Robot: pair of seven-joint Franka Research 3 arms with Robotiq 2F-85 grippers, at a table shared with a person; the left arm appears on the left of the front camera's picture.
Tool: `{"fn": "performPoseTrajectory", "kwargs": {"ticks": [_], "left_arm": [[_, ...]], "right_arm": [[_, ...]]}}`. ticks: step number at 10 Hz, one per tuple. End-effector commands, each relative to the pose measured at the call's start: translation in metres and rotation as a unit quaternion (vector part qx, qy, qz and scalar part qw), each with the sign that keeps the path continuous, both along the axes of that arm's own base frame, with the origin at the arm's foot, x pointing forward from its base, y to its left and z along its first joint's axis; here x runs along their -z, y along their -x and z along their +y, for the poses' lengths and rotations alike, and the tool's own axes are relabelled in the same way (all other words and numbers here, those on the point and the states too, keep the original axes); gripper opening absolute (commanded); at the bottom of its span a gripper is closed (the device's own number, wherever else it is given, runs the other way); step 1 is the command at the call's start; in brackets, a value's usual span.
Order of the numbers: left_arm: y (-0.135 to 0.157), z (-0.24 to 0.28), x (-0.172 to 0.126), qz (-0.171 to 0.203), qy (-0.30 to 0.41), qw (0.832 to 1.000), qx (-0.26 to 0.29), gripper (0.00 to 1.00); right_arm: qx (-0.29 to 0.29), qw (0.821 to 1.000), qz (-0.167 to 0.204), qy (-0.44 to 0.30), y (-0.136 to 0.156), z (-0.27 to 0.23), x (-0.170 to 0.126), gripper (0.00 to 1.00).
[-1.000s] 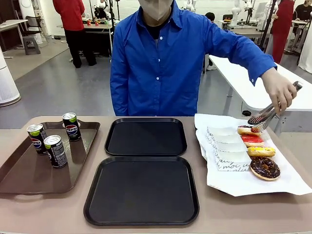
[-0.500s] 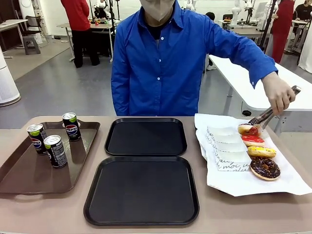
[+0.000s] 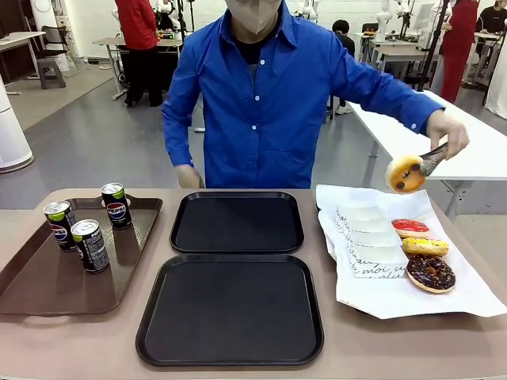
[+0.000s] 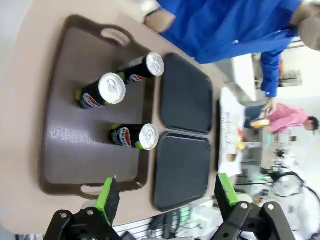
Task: Set up donuts and drinks on trays.
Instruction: Pick up one Pepsi coke and place it on the Flat Tray.
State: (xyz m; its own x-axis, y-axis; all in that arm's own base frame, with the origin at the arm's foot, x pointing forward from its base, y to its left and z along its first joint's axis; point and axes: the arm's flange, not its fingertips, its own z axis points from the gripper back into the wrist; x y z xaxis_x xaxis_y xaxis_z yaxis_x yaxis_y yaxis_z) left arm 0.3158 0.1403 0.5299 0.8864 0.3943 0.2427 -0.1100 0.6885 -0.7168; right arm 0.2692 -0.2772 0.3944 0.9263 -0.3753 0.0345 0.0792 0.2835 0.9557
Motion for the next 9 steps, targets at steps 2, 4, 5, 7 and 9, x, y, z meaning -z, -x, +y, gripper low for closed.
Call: {"fn": "performPoseTrajectory", "kwargs": {"ticks": [2, 4, 5, 7, 9], "left_arm": [[-0.011, -0.064, -0.029, 0.082, -0.147, 0.985, 0.031, 1.00], [-0.030, -0.117, -0.034, 0.110, -0.215, 0.969, 0.044, 1.00], [-0.038, -0.148, -0.026, 0.116, -0.249, 0.961, 0.043, 1.00], [-0.048, -0.191, -0.002, 0.128, -0.303, 0.943, 0.048, 1.00], [-0.069, -0.221, 0.024, 0.153, -0.344, 0.923, 0.079, 1.00]], "right_arm": [[-0.001, 1.000, -0.003, -0.006, 0.000, 0.000, 0.000, 1.00], [-0.001, 1.000, -0.003, -0.006, 0.000, 0.000, 0.000, 1.00], [-0.001, 1.000, -0.003, -0.006, 0.000, 0.000, 0.000, 1.00], [-0.001, 1.000, -0.003, -0.006, 0.000, 0.000, 0.000, 1.00], [-0.001, 1.000, -0.003, -0.006, 0.000, 0.000, 0.000, 1.00]]}}
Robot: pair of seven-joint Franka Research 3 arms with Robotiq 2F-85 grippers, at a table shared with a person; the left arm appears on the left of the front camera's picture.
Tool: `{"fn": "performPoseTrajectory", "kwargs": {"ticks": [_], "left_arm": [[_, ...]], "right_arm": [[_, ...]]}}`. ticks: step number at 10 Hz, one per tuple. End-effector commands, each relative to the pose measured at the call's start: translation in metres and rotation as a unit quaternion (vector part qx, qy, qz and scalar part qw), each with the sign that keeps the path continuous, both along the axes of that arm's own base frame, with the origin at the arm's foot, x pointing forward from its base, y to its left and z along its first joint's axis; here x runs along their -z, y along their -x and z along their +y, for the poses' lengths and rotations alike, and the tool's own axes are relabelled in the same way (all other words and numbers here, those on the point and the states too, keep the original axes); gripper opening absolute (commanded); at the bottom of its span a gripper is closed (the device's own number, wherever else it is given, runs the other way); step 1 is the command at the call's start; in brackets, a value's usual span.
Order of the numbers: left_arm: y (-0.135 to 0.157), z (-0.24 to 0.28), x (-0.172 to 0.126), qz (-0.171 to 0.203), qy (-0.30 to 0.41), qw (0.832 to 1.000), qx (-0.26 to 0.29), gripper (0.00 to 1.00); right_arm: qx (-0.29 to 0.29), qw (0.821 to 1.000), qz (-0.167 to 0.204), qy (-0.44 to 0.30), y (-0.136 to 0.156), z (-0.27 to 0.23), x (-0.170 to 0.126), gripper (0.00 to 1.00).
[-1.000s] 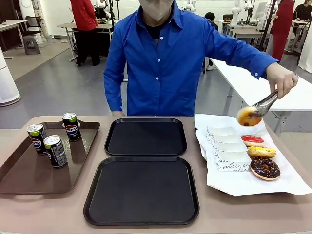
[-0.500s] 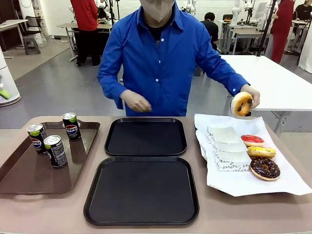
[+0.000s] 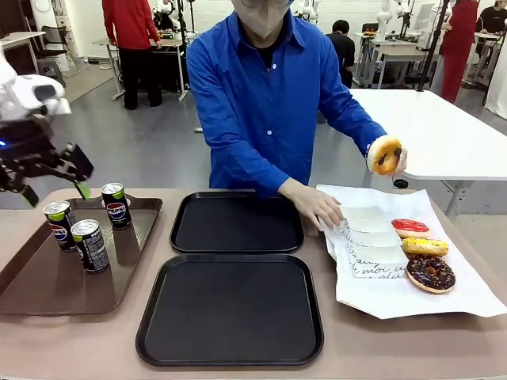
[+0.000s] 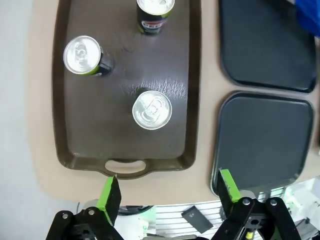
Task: Set up donuts and drinks on trays.
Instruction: Pick up one Pepsi coke and place it on the Flat Tray.
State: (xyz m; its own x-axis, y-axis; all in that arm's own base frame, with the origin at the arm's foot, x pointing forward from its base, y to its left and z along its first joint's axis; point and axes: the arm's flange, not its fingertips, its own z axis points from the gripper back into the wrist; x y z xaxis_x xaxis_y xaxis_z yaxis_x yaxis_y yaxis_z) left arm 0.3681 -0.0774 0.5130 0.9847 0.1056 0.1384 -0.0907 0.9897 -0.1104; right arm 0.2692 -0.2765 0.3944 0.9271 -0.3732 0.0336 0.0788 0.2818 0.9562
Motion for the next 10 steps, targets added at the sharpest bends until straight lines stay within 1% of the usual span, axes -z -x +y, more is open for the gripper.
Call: {"fn": "performPoseTrajectory", "kwargs": {"ticks": [1, 2, 3, 4, 10], "left_arm": [[-0.028, -0.012, 0.021, 0.018, -0.047, 0.999, 0.005, 1.00], [-0.035, -0.017, 0.034, 0.024, -0.079, 0.997, 0.013, 1.00], [-0.038, -0.015, 0.040, 0.027, -0.086, 0.996, 0.023, 1.00], [-0.020, -0.014, 0.032, 0.024, -0.045, 0.998, 0.020, 1.00], [-0.020, -0.014, 0.032, 0.024, -0.045, 0.998, 0.020, 1.00]], "right_arm": [[0.000, 1.000, -0.003, -0.005, 0.000, -0.001, 0.000, 1.00], [0.000, 1.000, -0.003, -0.005, 0.000, -0.001, 0.000, 1.00], [0.000, 1.000, -0.003, -0.005, 0.000, -0.001, 0.000, 1.00], [0.000, 1.000, -0.003, -0.005, 0.000, -0.001, 0.000, 1.00], [0.000, 1.000, -0.003, -0.005, 0.000, -0.001, 0.000, 1.00]]}}
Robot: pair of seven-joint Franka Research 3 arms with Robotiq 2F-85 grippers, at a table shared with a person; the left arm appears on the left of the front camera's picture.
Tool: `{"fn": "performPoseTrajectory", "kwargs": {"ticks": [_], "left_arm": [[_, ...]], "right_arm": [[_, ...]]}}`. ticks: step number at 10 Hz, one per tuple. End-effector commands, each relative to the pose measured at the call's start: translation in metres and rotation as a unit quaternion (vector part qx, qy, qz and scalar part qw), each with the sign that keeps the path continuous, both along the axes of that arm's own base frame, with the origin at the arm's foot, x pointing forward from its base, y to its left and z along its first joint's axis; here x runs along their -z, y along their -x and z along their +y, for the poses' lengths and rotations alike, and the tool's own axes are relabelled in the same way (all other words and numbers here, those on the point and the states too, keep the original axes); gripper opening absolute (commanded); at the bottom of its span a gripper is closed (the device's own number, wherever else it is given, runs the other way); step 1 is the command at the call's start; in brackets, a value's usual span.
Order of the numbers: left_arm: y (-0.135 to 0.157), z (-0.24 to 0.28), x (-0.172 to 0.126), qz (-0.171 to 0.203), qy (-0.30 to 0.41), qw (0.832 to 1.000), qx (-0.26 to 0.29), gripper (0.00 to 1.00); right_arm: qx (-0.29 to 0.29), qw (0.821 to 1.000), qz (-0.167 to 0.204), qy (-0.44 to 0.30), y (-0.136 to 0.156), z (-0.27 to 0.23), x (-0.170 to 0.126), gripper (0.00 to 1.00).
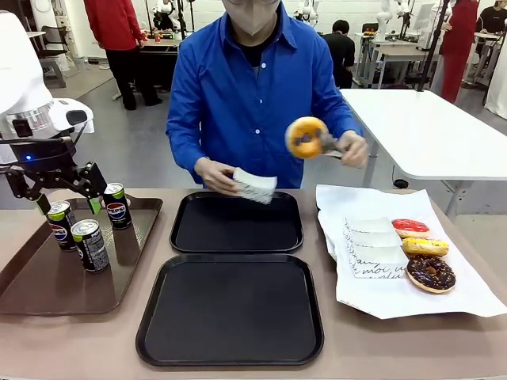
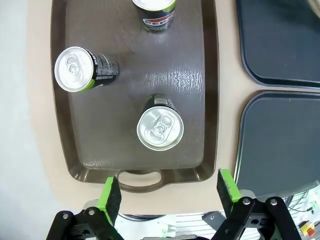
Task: Set up donuts and drinks on trays.
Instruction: Pick up one Pepsi coke and place it on the Flat Tray.
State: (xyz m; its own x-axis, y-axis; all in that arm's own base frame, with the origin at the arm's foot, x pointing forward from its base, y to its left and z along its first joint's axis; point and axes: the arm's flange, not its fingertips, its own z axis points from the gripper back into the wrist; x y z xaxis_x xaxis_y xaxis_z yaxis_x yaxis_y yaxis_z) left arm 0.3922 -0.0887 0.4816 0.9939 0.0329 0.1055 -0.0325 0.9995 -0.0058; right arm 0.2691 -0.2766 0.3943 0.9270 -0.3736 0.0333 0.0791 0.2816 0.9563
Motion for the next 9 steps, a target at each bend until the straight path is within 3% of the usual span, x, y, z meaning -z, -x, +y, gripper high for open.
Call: {"fn": "performPoseTrajectory", "kwargs": {"ticks": [1, 7, 9], "left_arm": [[0.004, -0.003, 0.001, 0.003, 0.006, 1.000, -0.011, 1.00], [-0.033, -0.005, 0.035, 0.018, -0.028, 0.999, -0.004, 1.00], [-0.039, 0.001, 0.039, -0.002, -0.043, 0.999, -0.006, 1.00]], "right_arm": [[0.000, 1.000, -0.003, -0.005, 0.000, -0.001, 0.000, 1.00], [0.000, 1.000, -0.003, -0.005, 0.000, -0.001, 0.000, 1.00], [0.000, 1.000, -0.003, -0.005, 0.000, -0.001, 0.000, 1.00]]}}
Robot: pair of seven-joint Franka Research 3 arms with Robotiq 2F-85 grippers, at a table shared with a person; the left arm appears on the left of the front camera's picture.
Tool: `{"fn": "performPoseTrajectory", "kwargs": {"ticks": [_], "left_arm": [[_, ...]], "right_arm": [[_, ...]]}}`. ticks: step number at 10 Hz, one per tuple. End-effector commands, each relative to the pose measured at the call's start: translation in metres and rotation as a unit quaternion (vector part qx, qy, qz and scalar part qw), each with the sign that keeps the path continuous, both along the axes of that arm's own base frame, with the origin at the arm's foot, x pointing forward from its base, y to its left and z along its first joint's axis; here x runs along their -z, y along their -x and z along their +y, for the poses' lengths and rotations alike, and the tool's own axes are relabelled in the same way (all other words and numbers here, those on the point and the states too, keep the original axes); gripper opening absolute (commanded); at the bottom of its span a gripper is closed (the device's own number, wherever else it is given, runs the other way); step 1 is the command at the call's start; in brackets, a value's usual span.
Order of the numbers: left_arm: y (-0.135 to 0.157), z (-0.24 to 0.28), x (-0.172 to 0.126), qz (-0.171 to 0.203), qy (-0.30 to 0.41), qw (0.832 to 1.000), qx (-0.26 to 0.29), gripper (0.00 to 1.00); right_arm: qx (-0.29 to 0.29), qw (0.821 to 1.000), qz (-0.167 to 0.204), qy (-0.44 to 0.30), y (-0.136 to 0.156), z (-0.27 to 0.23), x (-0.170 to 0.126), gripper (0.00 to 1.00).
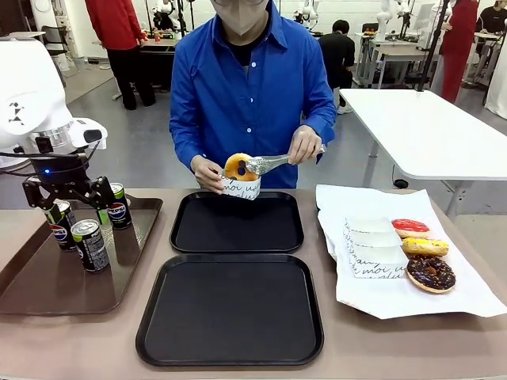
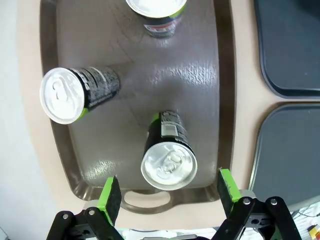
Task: Set up donuts and drinks on trays.
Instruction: Pick up one Pepsi coke and place it on the Flat Tray.
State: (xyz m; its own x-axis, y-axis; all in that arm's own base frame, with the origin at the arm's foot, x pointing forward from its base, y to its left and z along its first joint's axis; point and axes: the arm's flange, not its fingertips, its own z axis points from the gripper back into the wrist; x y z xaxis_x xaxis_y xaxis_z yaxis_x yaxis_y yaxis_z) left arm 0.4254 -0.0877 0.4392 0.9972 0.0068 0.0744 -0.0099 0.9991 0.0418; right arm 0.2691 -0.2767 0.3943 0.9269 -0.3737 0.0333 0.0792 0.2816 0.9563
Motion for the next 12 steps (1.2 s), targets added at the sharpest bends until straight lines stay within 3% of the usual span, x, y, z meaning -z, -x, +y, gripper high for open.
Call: {"fn": "performPoseTrajectory", "kwargs": {"ticks": [1, 6, 12], "left_arm": [[-0.009, 0.005, 0.001, -0.023, -0.018, 0.999, -0.017, 1.00], [-0.014, 0.008, 0.015, -0.017, 0.023, 0.999, -0.019, 1.00], [-0.011, 0.002, 0.035, -0.004, 0.021, 1.000, -0.019, 1.00]], "right_arm": [[-0.001, 1.000, -0.003, -0.005, 0.000, -0.001, 0.000, 1.00], [-0.001, 1.000, -0.003, -0.005, 0.000, -0.001, 0.000, 1.00], [-0.001, 1.000, -0.003, -0.005, 0.000, -0.001, 0.000, 1.00]]}}
